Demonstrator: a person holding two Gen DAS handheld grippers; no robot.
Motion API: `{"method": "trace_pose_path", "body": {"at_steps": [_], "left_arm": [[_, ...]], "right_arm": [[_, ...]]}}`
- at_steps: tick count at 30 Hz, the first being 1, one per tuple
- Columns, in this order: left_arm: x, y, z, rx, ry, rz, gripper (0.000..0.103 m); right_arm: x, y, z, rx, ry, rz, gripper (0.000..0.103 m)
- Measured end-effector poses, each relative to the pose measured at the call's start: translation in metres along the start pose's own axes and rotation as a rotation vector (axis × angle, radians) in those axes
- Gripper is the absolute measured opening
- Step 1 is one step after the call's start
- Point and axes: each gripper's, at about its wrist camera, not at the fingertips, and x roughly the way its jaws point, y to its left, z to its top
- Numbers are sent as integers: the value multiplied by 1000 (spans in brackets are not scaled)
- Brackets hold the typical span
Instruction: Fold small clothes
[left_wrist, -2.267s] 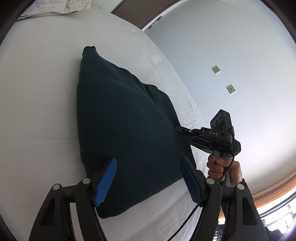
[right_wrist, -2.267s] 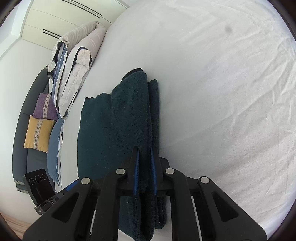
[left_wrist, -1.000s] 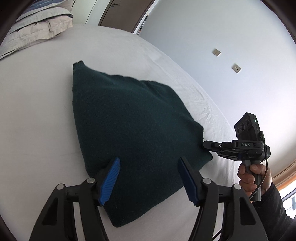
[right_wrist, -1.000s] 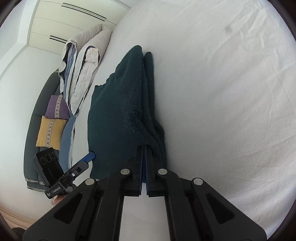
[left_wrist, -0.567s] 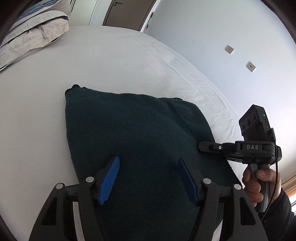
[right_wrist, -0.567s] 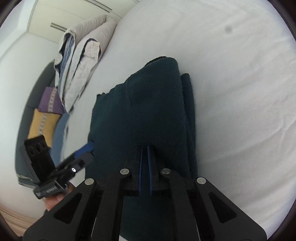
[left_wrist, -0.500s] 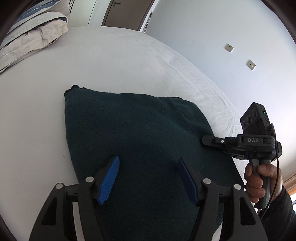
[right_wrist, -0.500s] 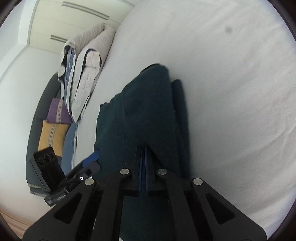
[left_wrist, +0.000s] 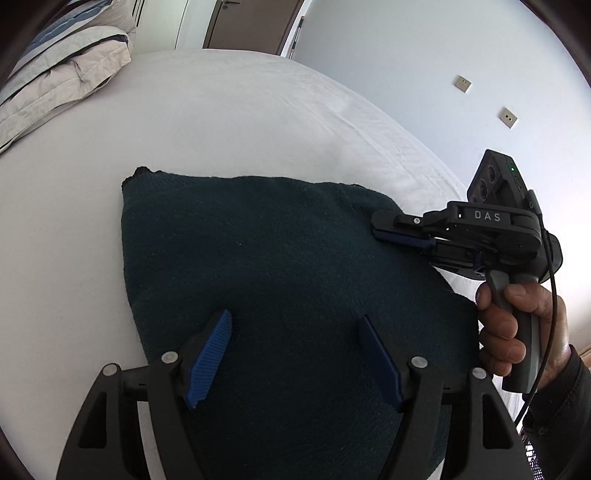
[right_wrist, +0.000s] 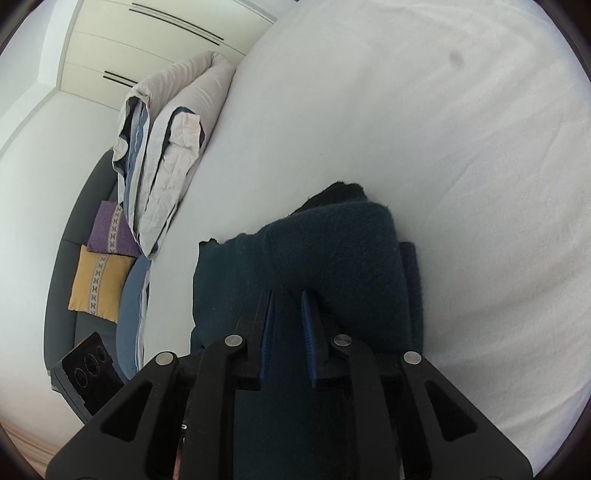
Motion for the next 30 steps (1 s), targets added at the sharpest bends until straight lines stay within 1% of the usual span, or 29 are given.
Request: {"method": "trace_pose_path", "body": {"at_steps": [2, 4, 7, 8, 9, 11, 13, 15, 18, 20, 22, 24, 25, 26, 27, 30], "left_arm": [[0, 1, -2, 4, -12, -2, 73], [0, 2, -4, 1, -28, -10, 74], [-12, 9, -8, -45, -76, -48, 75], [-20, 12, -10, -77, -98, -63, 75], [-28, 16, -12, -109, -116, -73, 73], [-46, 21, -20, -145, -155, -73, 73], [-61, 30, -31, -185, -184, -78, 73], [-65, 40, -39, -230, -169, -86, 73], [-58, 49, -48, -273, -109, -78, 73], [-50, 51, -54, -290, -74, -76, 73], [-37, 49, -55, -303, -12, -100, 75], [-26, 48, -55, -308, 19, -128, 80], [-22, 47, -54, -308, 24, -130, 80], [-19, 47, -52, -313, 26, -131, 81], [-17, 48, -50, -324, 28, -136, 81], [-11, 46, -43, -333, 50, -114, 71]], "right_arm": [[-12, -12, 2, 19, -36, 11, 12], [-26, -17, 1, 15, -73, -8, 13], [-55, -15, -6, -19, -121, -106, 18], [-64, -14, -10, -28, -129, -136, 31], [-76, -13, -18, -45, -139, -152, 52], [-94, -9, -33, -96, -138, -176, 65], [-101, -5, -44, -127, -92, -183, 65], [-99, -4, -53, -122, -13, -159, 65], [-92, -9, -65, -124, 69, -170, 65], [-83, -12, -73, -130, 113, -195, 65], [-77, -16, -81, -132, 136, -187, 65], [-70, -18, -87, -126, 145, -170, 63], [-70, -19, -88, -124, 143, -168, 63], [-69, -18, -89, -127, 149, -173, 60], [-67, -17, -90, -130, 161, -180, 51], [-62, -20, -94, -134, 183, -204, 38]]}}
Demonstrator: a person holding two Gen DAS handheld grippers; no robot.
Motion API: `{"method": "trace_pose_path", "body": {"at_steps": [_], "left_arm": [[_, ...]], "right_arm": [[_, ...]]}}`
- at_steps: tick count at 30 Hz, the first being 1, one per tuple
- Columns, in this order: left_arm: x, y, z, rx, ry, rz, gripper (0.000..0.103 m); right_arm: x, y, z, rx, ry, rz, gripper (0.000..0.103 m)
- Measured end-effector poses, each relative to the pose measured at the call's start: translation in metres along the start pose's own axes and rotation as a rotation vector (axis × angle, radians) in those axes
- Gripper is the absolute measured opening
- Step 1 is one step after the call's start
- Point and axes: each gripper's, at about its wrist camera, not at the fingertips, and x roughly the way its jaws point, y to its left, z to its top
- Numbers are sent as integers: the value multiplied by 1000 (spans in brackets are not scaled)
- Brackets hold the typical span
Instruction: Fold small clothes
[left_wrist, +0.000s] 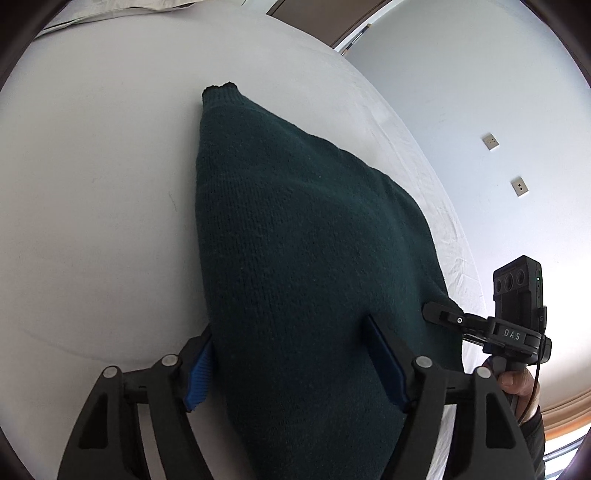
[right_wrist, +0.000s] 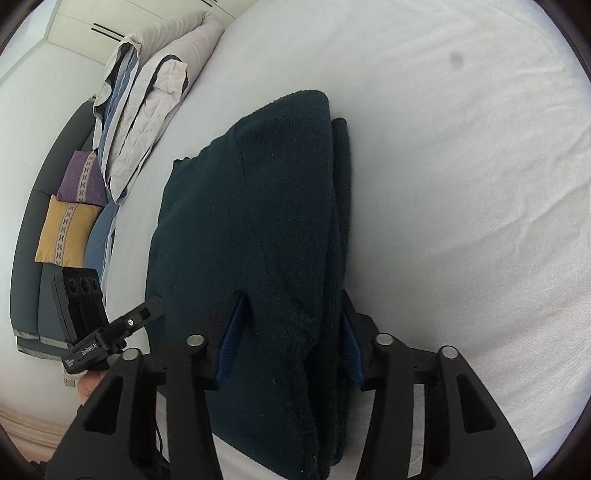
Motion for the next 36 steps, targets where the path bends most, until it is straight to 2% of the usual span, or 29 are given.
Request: {"method": "trace_pose_path", "body": {"at_steps": [4, 9, 13, 18, 23, 27, 29, 32, 34, 35, 36], "left_arm": [[4, -8, 3, 29, 16, 48, 58], [-6, -19, 1, 82, 9, 100, 43], [-27, -34, -9, 139, -13, 148, 38], [-80, -34, -32, 190, -60, 181, 38], [-148, -10, -60, 205, -103, 207, 38], [-186, 17, -90, 199, -124, 236, 38], [-193, 33, -105, 179, -120, 238, 39], [-182, 61, -126, 144, -76, 240, 40], [-171, 80, -138, 111, -51, 235, 50], [-170, 87, -141, 93, -68, 212, 53], [-171, 92, -143, 74, -86, 187, 56]], "right_arm": [[3, 5, -2, -18, -1, -46, 29], [-2, 38, -13, -129, -44, -191, 22], [-19, 68, -28, -186, -99, -236, 20], [-37, 126, -64, -295, -130, -229, 19], [-43, 185, -116, -383, -145, -167, 19], [-30, 216, -161, -403, -119, -102, 19], [-19, 218, -179, -375, -97, -62, 19], [5, 213, -209, -344, -56, -39, 20], [25, 196, -219, -305, -21, -70, 21], [32, 183, -222, -266, -7, -70, 24], [40, 170, -220, -212, -6, -24, 29]]}}
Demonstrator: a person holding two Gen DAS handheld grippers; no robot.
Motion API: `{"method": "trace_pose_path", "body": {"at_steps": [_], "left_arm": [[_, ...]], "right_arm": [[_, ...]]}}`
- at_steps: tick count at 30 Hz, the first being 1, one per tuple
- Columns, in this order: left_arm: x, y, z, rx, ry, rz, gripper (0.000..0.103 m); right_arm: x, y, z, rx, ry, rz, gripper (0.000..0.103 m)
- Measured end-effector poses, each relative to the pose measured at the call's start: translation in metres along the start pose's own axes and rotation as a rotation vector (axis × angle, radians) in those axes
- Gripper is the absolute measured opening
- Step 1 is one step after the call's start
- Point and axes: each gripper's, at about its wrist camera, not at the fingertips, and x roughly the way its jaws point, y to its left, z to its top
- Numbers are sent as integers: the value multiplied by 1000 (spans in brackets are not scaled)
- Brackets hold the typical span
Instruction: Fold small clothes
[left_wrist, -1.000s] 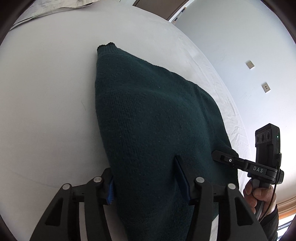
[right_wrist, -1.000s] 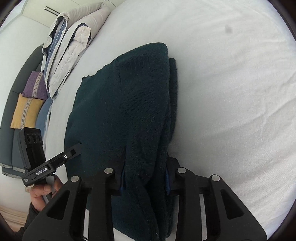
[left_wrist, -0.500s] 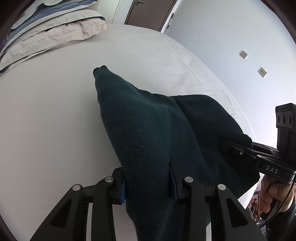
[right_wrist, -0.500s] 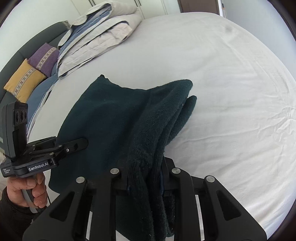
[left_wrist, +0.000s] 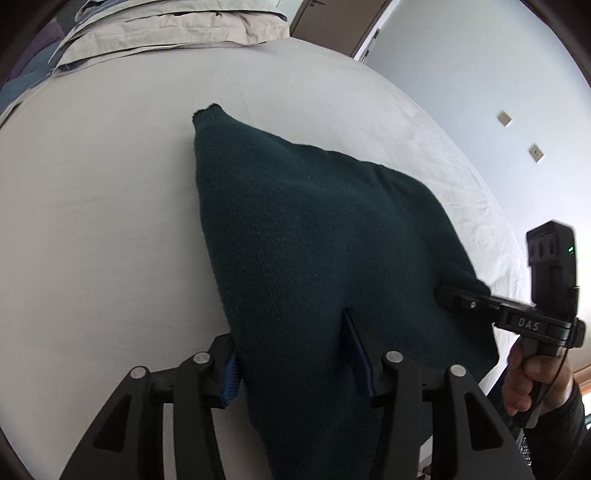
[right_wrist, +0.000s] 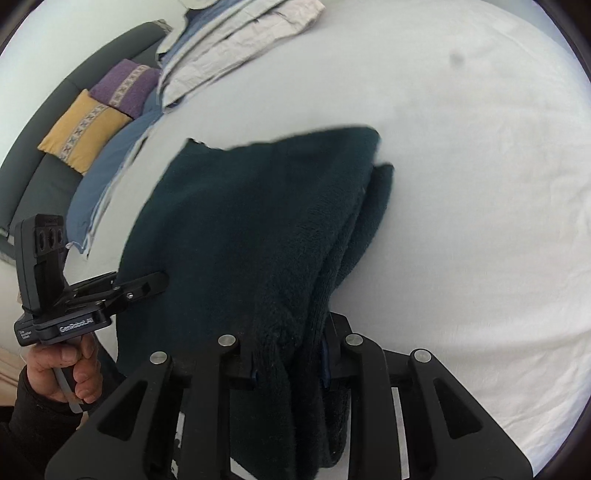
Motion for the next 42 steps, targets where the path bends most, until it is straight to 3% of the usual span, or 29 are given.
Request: {"method": "trace_pose_path", "body": {"at_steps": [3, 5, 8, 12, 16, 19, 21, 23, 28, 30, 33, 35, 40, 42], "left_arm": [[0, 4, 1, -28, -10, -16, 62], [-2, 2, 1, -27, -16, -3, 64], [-8, 2, -1, -50, -29, 5, 63], [-34, 0, -10, -77, -108, 68, 63], [-60, -9, -21, -87, -194, 96, 63], [-62, -32, -34, -18, -204, 94, 64], [-57, -45, -47, 51, -184, 94, 69], [-44, -49, -56, 83, -155, 116, 71], [-43, -39, -65, 72, -146, 135, 72], [-49, -37, -67, 66, -162, 157, 72], [-55, -39, -66, 76, -185, 187, 74], [-57, -42, -65, 85, -193, 194, 75], [-66, -52, -63, 112, -239, 231, 90], [-72, -55, -62, 118, -273, 261, 96]], "right_arm": [[-6, -29, -8, 159, -27, 152, 32], [-18, -37, -12, 200, -38, 148, 39], [-39, -36, -19, 205, -81, 120, 42], [-88, -27, -30, 183, -181, 131, 42], [-139, -15, -39, 116, -267, 244, 42], [-131, 3, -36, 82, -224, 309, 42], [-102, 14, -32, 101, -174, 285, 42], [-76, 1, -42, 159, -114, 243, 41], [-63, -22, -65, 171, -161, 296, 38], [-69, -22, -72, 144, -183, 271, 39], [-88, -22, -81, 101, -229, 118, 42], [-110, -23, -86, 74, -276, 72, 42], [-163, 10, -92, -78, -443, -159, 43], [-182, 32, -95, -157, -528, -257, 54]]}}
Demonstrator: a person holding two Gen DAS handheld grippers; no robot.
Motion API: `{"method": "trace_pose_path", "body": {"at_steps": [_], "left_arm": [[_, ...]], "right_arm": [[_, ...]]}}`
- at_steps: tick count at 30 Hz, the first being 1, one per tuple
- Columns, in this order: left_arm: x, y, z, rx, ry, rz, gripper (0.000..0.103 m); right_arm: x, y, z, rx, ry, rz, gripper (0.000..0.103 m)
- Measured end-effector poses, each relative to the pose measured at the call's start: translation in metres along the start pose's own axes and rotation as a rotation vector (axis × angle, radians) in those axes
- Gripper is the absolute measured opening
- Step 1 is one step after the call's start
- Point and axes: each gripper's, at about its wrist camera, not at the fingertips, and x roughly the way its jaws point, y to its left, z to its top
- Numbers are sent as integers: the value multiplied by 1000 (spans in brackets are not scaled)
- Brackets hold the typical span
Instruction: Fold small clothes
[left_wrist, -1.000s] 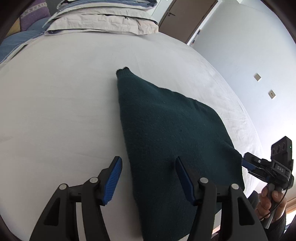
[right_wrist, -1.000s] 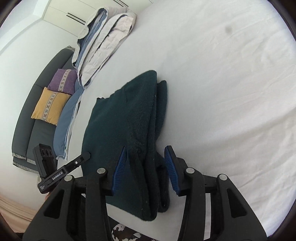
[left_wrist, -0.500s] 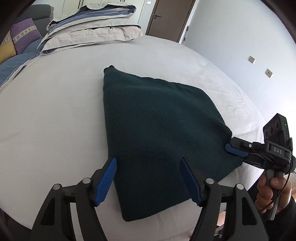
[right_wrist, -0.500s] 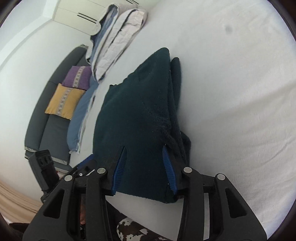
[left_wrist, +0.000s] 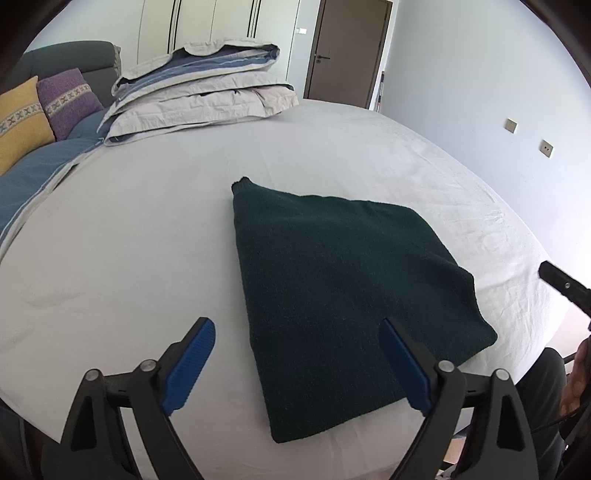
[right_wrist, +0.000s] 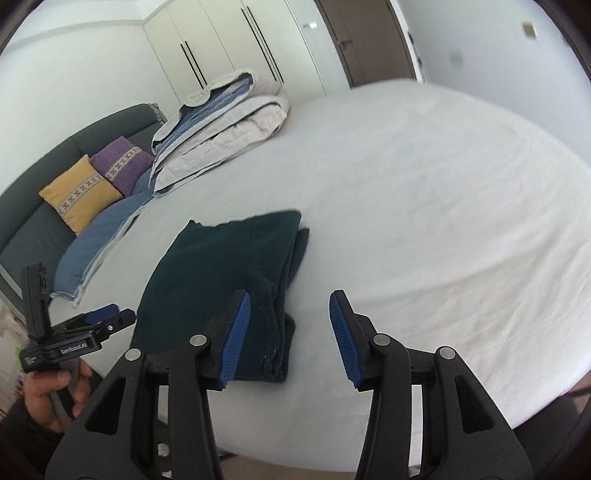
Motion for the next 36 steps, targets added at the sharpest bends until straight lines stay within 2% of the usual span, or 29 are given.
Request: {"method": "trace_pose_path", "body": {"at_steps": [1, 2, 3, 5, 6, 9, 15, 17, 19, 22, 26, 30, 34, 36], "left_arm": [[-4, 0, 2, 1, -20, 16, 98], [-8, 0, 3, 0, -44, 34, 100], [-13, 1, 5, -2, -69, 55, 103], [-21, 2, 9, -5, -123, 103, 103], [-26, 2, 10, -5, -151, 124, 103], [-38, 3, 15, -9, -224, 197, 103], [-55, 3, 21, -12, -251, 313, 103], [-58, 5, 22, -33, -251, 312, 103], [-56, 8, 24, -55, -222, 280, 103], [-49, 8, 23, -64, -168, 270, 103], [-37, 5, 16, -71, -107, 229, 103], [-25, 5, 8, -98, -55, 208, 103], [-19, 2, 2, -94, -37, 201, 103], [-18, -1, -1, -85, -36, 202, 103]], "right_arm": [[-10, 8, 4, -35, -50, -36, 68], [-20, 15, 6, -65, -112, -70, 77], [-32, 21, 9, -88, -178, -101, 93], [-51, 32, 11, -122, -309, -149, 103], [-56, 36, 13, -134, -328, -154, 103], [-63, 41, 27, -118, -312, -123, 103], [-90, 49, 42, -86, -399, -130, 103], [-97, 55, 45, -100, -407, -119, 103], [-100, 60, 48, -105, -383, -101, 103], [-92, 65, 49, -101, -311, -49, 103], [-83, 69, 41, -83, -251, -46, 103], [-55, 77, 31, -129, -108, -93, 103], [-17, 84, 9, -184, 52, -221, 103], [-5, 81, -2, -160, 111, -220, 103]]}}
